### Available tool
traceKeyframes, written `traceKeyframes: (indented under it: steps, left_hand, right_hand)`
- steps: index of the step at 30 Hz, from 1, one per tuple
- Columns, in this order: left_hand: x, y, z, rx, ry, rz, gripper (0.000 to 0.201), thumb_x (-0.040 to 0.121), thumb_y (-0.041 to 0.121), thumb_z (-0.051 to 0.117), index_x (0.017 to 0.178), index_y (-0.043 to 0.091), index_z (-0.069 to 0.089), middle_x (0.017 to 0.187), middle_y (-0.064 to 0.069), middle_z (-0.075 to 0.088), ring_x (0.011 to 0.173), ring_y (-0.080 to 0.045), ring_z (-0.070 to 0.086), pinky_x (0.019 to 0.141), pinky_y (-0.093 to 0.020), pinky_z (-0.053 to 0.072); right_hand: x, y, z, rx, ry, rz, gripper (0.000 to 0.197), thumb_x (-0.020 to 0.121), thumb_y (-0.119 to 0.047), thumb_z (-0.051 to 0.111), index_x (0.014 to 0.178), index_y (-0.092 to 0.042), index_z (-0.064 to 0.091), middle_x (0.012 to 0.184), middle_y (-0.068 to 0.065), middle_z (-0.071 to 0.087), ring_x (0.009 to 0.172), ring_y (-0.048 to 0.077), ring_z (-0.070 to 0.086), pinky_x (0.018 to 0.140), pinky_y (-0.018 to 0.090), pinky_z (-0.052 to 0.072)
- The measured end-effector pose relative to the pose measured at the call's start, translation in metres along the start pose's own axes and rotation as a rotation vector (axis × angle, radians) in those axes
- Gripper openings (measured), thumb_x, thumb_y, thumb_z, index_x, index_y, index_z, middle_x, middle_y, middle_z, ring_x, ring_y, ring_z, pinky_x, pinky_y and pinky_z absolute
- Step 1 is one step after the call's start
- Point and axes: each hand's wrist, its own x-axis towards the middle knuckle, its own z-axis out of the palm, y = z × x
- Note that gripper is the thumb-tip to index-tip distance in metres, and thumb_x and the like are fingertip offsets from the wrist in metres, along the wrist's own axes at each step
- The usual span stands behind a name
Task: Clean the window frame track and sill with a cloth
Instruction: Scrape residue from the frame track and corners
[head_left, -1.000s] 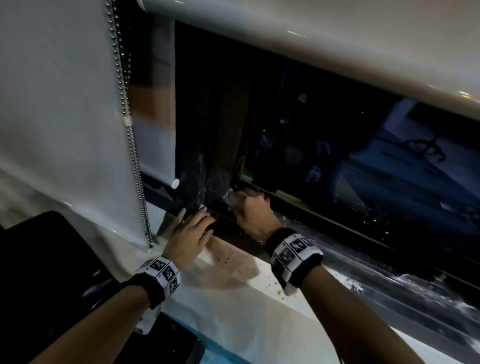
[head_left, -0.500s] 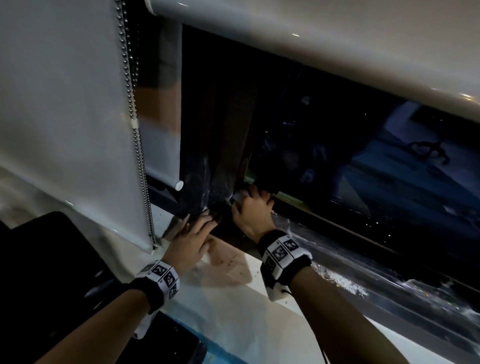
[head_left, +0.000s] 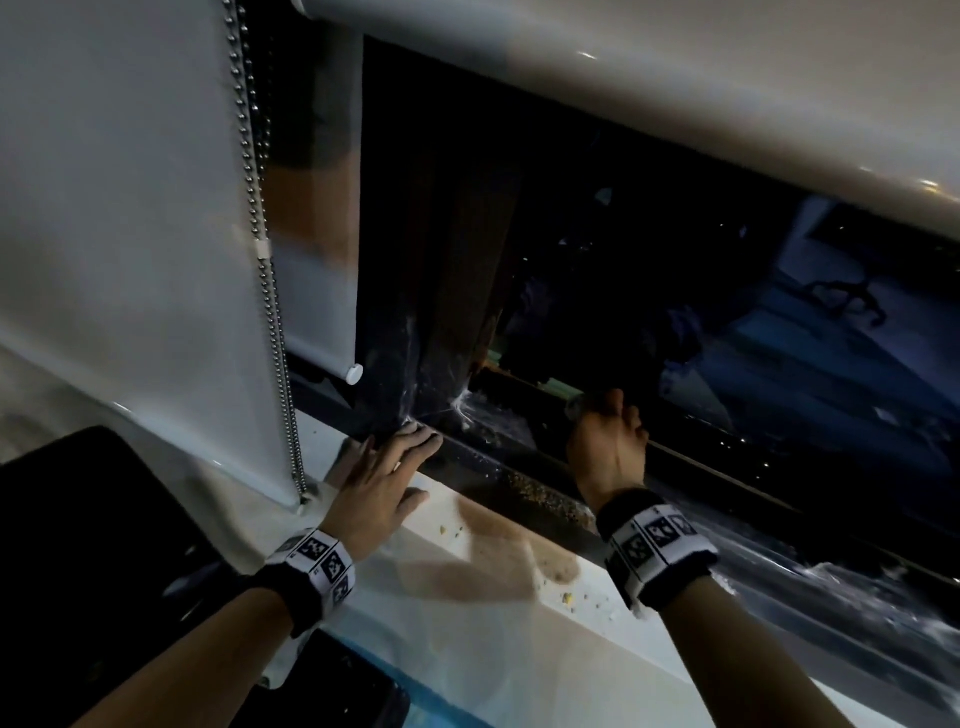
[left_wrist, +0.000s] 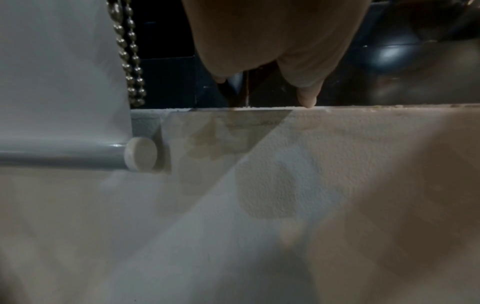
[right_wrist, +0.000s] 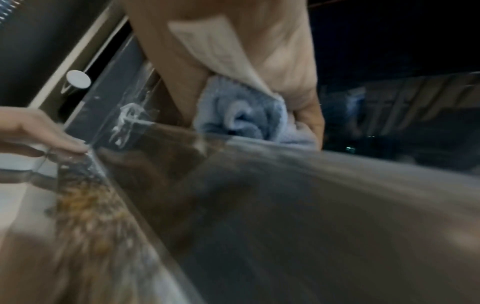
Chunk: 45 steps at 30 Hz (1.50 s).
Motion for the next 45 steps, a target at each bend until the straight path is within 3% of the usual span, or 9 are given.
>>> traceKeyframes:
  steps: [4,10,13,18,24,30,35,41,45]
  left_hand:
    - [0.001,0.001,0.000,0.040,0.010,0.010,0.074,0.068,0.027,0.079,0.135,0.020,0.047,0.139,0.005,0.042,0.127,-0.011,0.033,0.103,-0.037,0.021]
    - [0.003,0.001,-0.003,0.038,-0.045,-0.009,0.079,0.067,0.029,0.080,0.136,0.022,0.043,0.139,0.007,0.037,0.129,-0.009,0.031,0.106,-0.037,0.016]
    - [0.002,-0.001,-0.003,0.011,-0.074,-0.035,0.077,0.073,0.029,0.075,0.140,0.026,0.037,0.143,0.011,0.031,0.134,-0.006,0.026,0.110,-0.038,0.012]
    - [0.001,0.000,-0.004,0.020,-0.033,-0.017,0.070,0.074,0.031,0.073,0.137,0.023,0.044,0.140,0.009,0.036,0.128,-0.009,0.030,0.104,-0.039,0.019]
    - [0.002,0.000,0.000,0.039,-0.014,-0.014,0.071,0.072,0.029,0.075,0.136,0.021,0.045,0.139,0.007,0.037,0.128,-0.011,0.031,0.103,-0.038,0.020]
    - [0.004,0.005,-0.009,0.085,0.045,0.009,0.076,0.061,0.026,0.084,0.130,0.019,0.052,0.135,0.007,0.040,0.123,-0.012,0.034,0.101,-0.036,0.019]
    - [0.003,0.003,-0.008,0.044,-0.031,-0.029,0.070,0.064,0.020,0.080,0.128,0.019,0.051,0.137,0.005,0.041,0.130,-0.011,0.029,0.107,-0.035,0.016]
    - [0.004,0.006,-0.013,0.026,-0.074,-0.048,0.072,0.073,0.033,0.074,0.137,0.023,0.043,0.140,0.008,0.039,0.130,-0.008,0.029,0.108,-0.030,0.008]
    - [0.005,0.005,-0.014,-0.011,-0.081,-0.044,0.070,0.076,0.030,0.071,0.139,0.024,0.040,0.141,0.008,0.038,0.133,-0.006,0.027,0.110,-0.027,0.002]
  right_hand:
    - [0.014,-0.043,-0.002,-0.072,-0.046,-0.005,0.014,0.062,-0.007,0.073,0.075,-0.006,0.071,0.081,0.014,0.062,0.066,0.037,0.060,0.049,0.037,0.050]
    - [0.034,-0.066,-0.003,0.244,-0.136,-0.227,0.030,0.085,-0.010,0.049,0.112,-0.012,0.064,0.122,0.015,0.055,0.111,0.038,0.050,0.092,0.042,0.045]
    - [0.023,-0.036,-0.016,0.427,-0.063,-0.229,0.024,0.084,-0.019,0.056,0.106,-0.021,0.067,0.114,0.010,0.063,0.106,0.032,0.058,0.086,0.036,0.050]
    - [-0.008,0.021,-0.019,0.054,0.019,0.093,0.025,0.080,-0.020,0.062,0.102,-0.007,0.066,0.116,0.020,0.054,0.103,0.043,0.051,0.075,0.045,0.048]
    - [0.012,-0.033,-0.011,0.081,-0.036,-0.030,0.007,0.057,-0.011,0.061,0.059,-0.006,0.067,0.070,0.014,0.062,0.058,0.035,0.060,0.041,0.028,0.045]
    - [0.028,-0.079,-0.007,0.088,-0.065,-0.130,0.032,0.088,-0.009,0.043,0.115,-0.002,0.060,0.127,0.018,0.048,0.116,0.043,0.045,0.083,0.046,0.047]
    - [0.040,-0.085,-0.010,0.278,-0.168,-0.208,0.031,0.086,-0.013,0.051,0.115,-0.009,0.062,0.134,0.015,0.041,0.124,0.038,0.036,0.100,0.048,0.036]
    - [0.041,-0.048,-0.032,0.632,-0.418,-0.370,0.027,0.083,-0.009,0.052,0.103,-0.002,0.069,0.115,0.011,0.062,0.110,0.015,0.045,0.089,0.007,0.034]
    - [0.037,-0.040,-0.022,0.419,-0.010,-0.245,0.026,0.083,-0.011,0.054,0.107,-0.014,0.063,0.123,0.010,0.048,0.110,0.035,0.046,0.093,0.045,0.044]
